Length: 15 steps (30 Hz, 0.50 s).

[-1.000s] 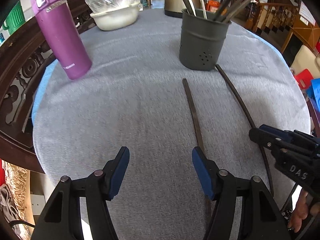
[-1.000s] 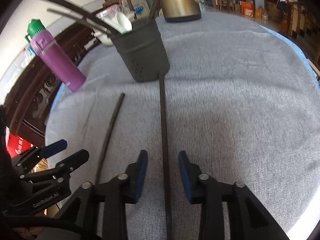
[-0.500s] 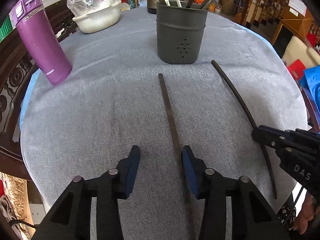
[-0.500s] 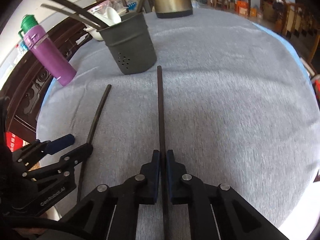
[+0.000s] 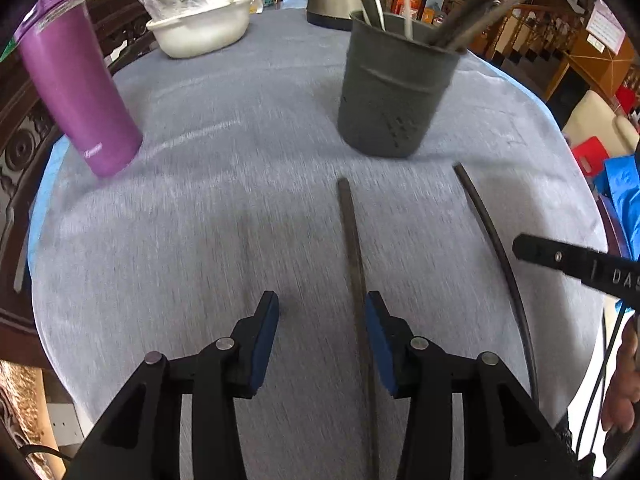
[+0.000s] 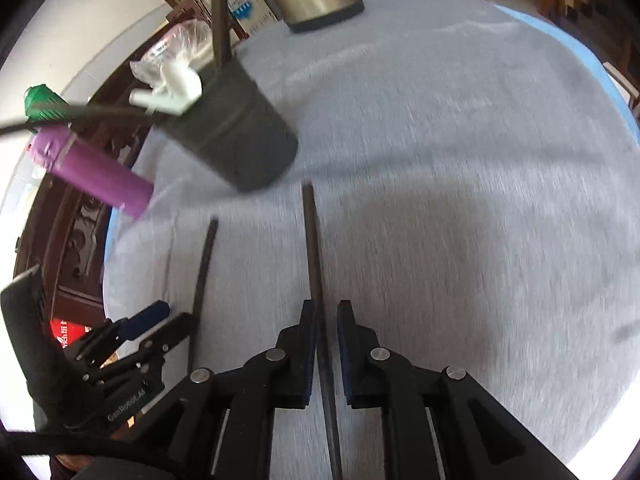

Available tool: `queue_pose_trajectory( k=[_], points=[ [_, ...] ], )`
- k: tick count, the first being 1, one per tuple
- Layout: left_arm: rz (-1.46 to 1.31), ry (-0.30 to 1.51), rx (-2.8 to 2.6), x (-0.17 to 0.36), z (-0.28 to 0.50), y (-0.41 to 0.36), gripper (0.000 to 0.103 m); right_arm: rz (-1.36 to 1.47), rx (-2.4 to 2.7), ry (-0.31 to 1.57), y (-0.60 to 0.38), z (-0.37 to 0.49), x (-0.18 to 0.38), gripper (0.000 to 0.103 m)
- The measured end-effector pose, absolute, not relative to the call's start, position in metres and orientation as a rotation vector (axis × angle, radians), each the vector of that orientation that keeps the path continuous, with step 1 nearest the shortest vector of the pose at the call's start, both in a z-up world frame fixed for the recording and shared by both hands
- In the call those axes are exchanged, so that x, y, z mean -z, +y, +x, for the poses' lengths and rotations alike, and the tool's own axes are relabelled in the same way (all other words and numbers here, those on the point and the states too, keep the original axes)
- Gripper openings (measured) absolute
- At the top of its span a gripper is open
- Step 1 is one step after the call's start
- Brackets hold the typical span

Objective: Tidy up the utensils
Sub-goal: 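Close the right gripper on a chopstick while the left gripper closes on the other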

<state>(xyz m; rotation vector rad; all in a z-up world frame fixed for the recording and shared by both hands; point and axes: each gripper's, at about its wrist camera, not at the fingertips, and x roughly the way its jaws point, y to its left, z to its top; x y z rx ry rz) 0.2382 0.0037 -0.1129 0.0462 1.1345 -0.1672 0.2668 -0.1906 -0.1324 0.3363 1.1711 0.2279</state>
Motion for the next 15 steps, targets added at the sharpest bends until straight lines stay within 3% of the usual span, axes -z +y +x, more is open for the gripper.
queue_pose_trajectory(
  k=[15],
  points=[
    [0.016, 1.146, 0.182, 0.116, 0.299, -0.01, 0.046, 0.195, -0.209, 1.197, -0.154, 0.335, 0.142, 0.013]
  ],
)
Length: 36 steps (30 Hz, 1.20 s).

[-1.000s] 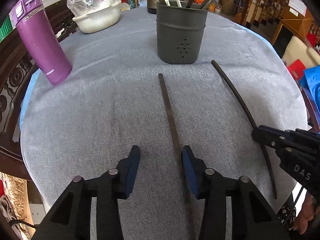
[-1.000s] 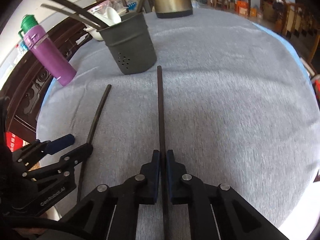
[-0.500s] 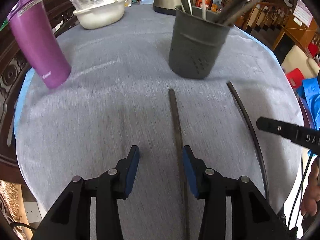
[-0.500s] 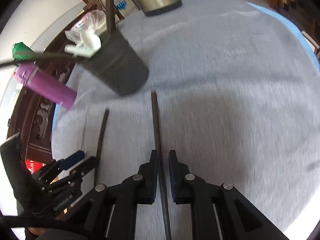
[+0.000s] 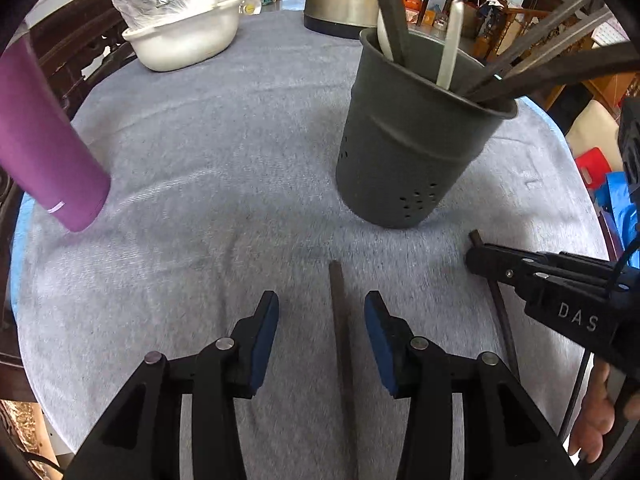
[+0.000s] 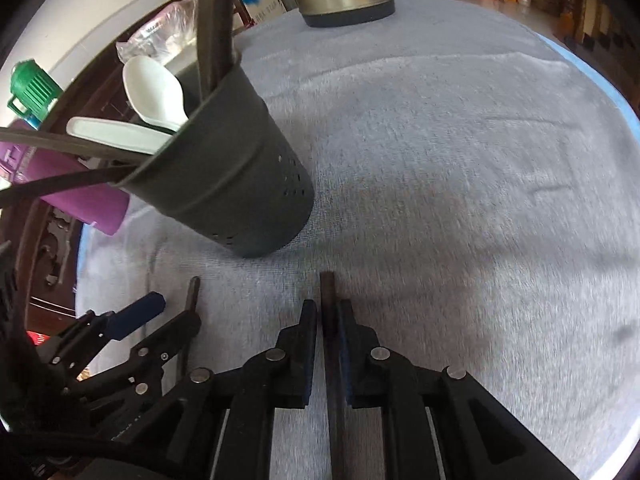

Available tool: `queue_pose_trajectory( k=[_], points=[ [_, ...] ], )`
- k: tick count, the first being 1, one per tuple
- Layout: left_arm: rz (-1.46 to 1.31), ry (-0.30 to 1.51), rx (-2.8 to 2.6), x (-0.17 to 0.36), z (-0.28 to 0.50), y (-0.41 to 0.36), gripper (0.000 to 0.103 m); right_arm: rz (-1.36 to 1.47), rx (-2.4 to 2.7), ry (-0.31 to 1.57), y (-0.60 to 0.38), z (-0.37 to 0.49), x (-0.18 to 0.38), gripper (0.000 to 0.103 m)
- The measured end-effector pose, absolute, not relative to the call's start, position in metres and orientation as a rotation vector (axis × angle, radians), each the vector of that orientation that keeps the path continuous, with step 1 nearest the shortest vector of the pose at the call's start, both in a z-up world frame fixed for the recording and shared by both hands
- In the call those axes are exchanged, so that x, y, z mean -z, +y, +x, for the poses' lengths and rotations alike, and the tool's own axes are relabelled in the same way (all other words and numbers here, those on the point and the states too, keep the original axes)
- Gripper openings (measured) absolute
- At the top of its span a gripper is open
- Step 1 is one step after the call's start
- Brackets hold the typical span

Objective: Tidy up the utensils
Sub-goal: 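Close the right gripper on a chopstick while the left gripper closes on the other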

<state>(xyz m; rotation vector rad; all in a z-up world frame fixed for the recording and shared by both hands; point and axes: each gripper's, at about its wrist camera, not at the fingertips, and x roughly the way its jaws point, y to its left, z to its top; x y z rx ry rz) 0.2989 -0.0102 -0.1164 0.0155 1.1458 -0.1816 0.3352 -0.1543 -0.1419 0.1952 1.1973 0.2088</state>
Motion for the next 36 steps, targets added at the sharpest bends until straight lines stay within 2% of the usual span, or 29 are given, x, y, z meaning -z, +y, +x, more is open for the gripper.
queue_pose_trajectory(
  k=[4, 9, 14, 20, 24, 33, 35, 36],
  points=[
    [0.034, 1.132, 0.189, 0.115, 0.306, -0.016, 0.046, 0.091, -0.194, 1.195, -0.139, 0.338, 0.141, 0.013],
    [0.095, 1.101, 0.164, 0.116, 0.307, -0.02, 0.029, -0.058, -0.161, 1.175, -0.12, 0.334, 0.141, 0.012],
    [0.093, 1.088, 0.171, 0.117, 0.305, -0.012, 0.028, -0.131, -0.152, 1.195, -0.108, 0.338, 0.142, 0.013],
    [0.091, 1.096, 0.181, 0.115, 0.297, -0.015, 0.029, -0.078, -0.151, 1.225, -0.105, 0.344, 0.142, 0.014],
    [0.098, 1.11, 0.204, 0.114, 0.302, -0.017, 0.038, -0.072, -0.171, 1.233, -0.106, 0.346, 0.141, 0.014],
    [0.133, 1.117, 0.195, 0.114, 0.303, -0.026, 0.038, 0.031, -0.19, 1.171, -0.125, 0.343, 0.139, 0.013],
    [0.132, 1.119, 0.187, 0.114, 0.304, -0.026, 0.036, 0.002, -0.181, 1.154, -0.121, 0.34, 0.138, 0.012],
    [0.133, 1.117, 0.181, 0.113, 0.305, -0.026, 0.029, -0.011, -0.179, 1.147, -0.119, 0.337, 0.138, 0.01]
  ],
)
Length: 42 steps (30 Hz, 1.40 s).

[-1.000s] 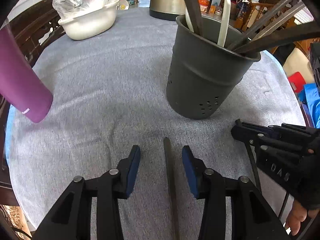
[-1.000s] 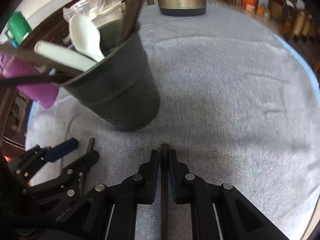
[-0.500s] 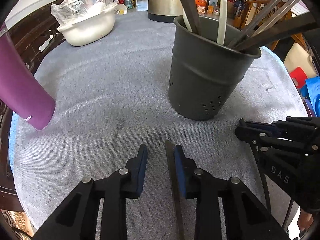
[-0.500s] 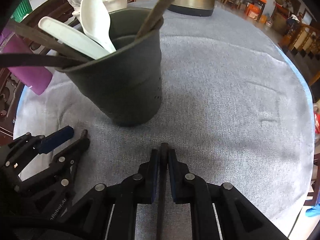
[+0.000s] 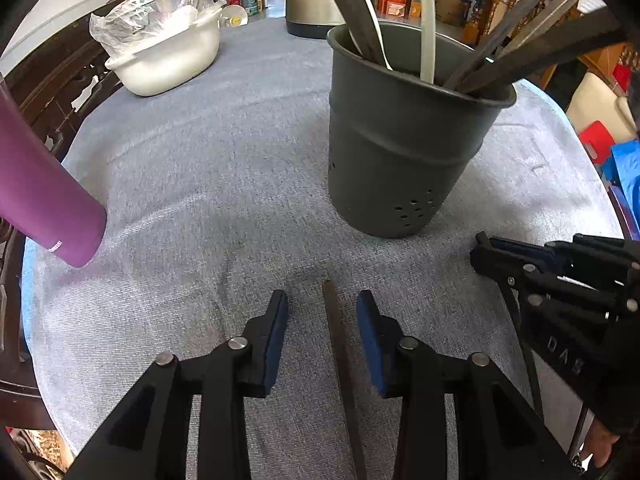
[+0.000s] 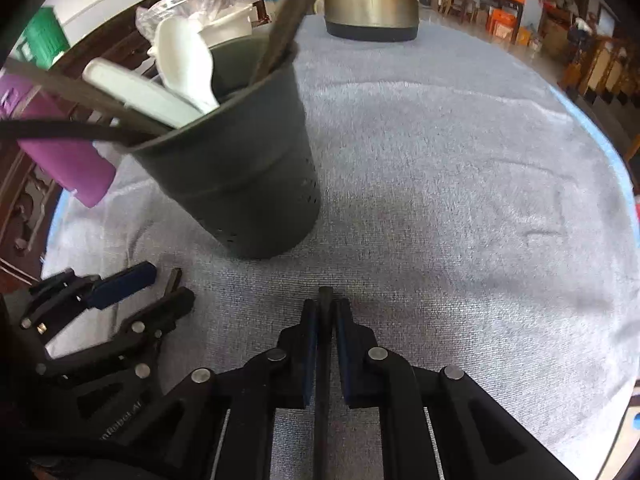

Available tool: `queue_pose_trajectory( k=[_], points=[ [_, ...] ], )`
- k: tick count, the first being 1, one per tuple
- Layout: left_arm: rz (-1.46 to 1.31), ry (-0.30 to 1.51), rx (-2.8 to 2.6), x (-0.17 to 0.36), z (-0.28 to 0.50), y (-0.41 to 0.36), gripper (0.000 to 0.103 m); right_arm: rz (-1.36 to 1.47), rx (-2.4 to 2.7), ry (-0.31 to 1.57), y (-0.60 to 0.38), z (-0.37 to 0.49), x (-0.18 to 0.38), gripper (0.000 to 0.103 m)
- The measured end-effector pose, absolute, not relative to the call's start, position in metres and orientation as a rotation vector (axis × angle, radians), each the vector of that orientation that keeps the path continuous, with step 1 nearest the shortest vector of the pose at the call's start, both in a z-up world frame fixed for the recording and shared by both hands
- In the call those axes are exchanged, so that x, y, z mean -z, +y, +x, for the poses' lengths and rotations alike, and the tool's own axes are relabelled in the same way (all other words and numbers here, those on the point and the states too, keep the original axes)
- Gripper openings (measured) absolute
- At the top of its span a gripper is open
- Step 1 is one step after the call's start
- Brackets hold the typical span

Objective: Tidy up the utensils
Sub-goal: 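Close the right gripper on a chopstick while the left gripper closes on the other, then lift both chopsticks and carry them above the gray cup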

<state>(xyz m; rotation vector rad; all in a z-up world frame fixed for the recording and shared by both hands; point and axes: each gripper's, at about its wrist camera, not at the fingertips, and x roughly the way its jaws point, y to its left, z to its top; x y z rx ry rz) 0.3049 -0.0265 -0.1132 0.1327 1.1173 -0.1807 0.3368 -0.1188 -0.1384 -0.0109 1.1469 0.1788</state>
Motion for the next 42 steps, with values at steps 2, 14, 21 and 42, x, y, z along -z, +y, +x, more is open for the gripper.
queue_pose_trajectory(
  k=[2, 14, 21, 42],
  points=[
    [0.12, 1.122, 0.177, 0.112, 0.307, -0.025, 0.011, -0.01, -0.179, 1.135, -0.117, 0.332, 0.138, 0.008],
    [0.017, 1.075, 0.141, 0.076, 0.295, -0.005, 0.006, 0.158, -0.265, 0.973, -0.155, 0.298, 0.089, 0.007],
    [-0.015, 0.973, 0.134, 0.034, 0.266, 0.014, 0.006, 0.234, -0.304, 0.862, -0.174, 0.258, 0.059, 0.007],
    [-0.032, 0.704, 0.144, -0.059, 0.207, 0.023, 0.006, 0.354, -0.331, 0.581, -0.212, 0.215, -0.01, 0.007]
  ],
)
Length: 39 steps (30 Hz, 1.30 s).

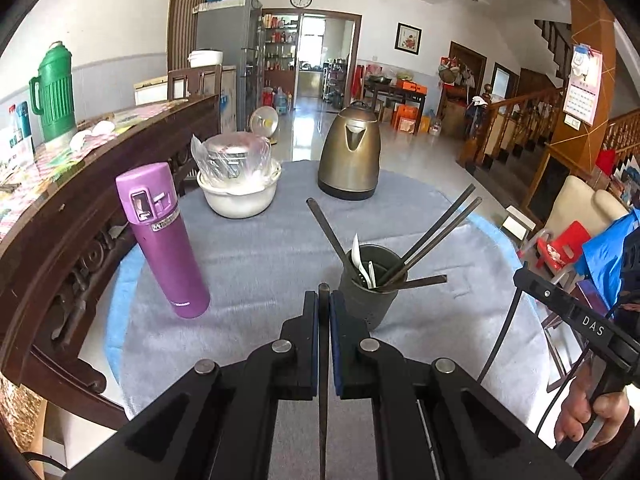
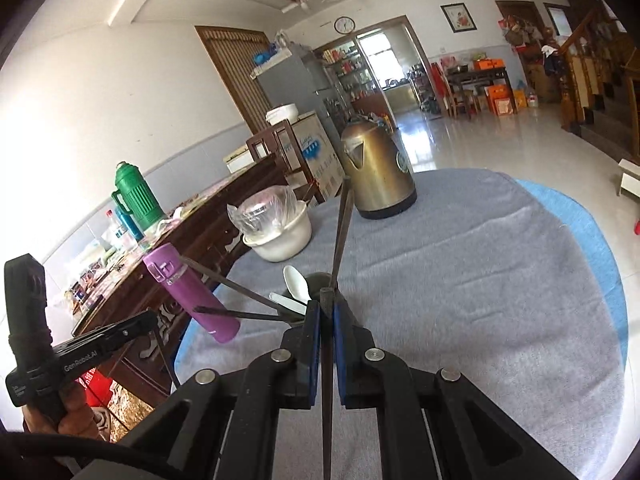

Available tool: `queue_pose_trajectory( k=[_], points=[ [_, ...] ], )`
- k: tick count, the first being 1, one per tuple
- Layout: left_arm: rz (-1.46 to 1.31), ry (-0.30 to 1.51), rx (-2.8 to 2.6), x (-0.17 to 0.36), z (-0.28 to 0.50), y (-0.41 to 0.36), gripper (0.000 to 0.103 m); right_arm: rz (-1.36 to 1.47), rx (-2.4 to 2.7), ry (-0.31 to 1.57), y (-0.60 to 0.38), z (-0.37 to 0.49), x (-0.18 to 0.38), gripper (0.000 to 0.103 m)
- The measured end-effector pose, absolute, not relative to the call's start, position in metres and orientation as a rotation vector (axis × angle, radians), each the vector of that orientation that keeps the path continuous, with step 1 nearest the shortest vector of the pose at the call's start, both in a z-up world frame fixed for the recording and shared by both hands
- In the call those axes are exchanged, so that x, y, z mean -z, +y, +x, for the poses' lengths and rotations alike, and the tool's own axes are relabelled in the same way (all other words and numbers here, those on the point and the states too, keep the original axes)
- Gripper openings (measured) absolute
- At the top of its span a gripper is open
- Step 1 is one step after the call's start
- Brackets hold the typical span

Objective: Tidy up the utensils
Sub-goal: 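Lift both chopsticks and carry them above the gray cup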

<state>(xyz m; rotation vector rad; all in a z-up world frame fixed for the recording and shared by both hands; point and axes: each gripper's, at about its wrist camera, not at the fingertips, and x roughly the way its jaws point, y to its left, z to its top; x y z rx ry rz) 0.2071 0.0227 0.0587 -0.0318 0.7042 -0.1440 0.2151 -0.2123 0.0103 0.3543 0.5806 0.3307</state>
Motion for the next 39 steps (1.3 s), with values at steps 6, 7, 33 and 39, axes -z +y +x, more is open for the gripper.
queue_pose_trajectory(
  k=[6, 7, 33, 39],
  points=[
    [-0.001, 0.689, 0.129, -0.06, 0.198, 0.016, 0.006, 0.343, -0.335, 0.578, -0.208, 0.212, -0.013, 0.007],
    [0.004, 0.687, 0.127, -0.06, 0.197, 0.016, 0.006, 0.339, -0.337, 0.579, -0.207, 0.212, -0.013, 0.007],
    [0.024, 0.626, 0.121, -0.082, 0.179, 0.018, 0.006, 0.222, -0.36, 0.516, -0.173, 0.191, -0.044, 0.007],
    [0.043, 0.602, 0.109, -0.091, 0.178, 0.019, 0.006, 0.2, -0.366, 0.495, -0.169, 0.191, -0.053, 0.007]
  ],
)
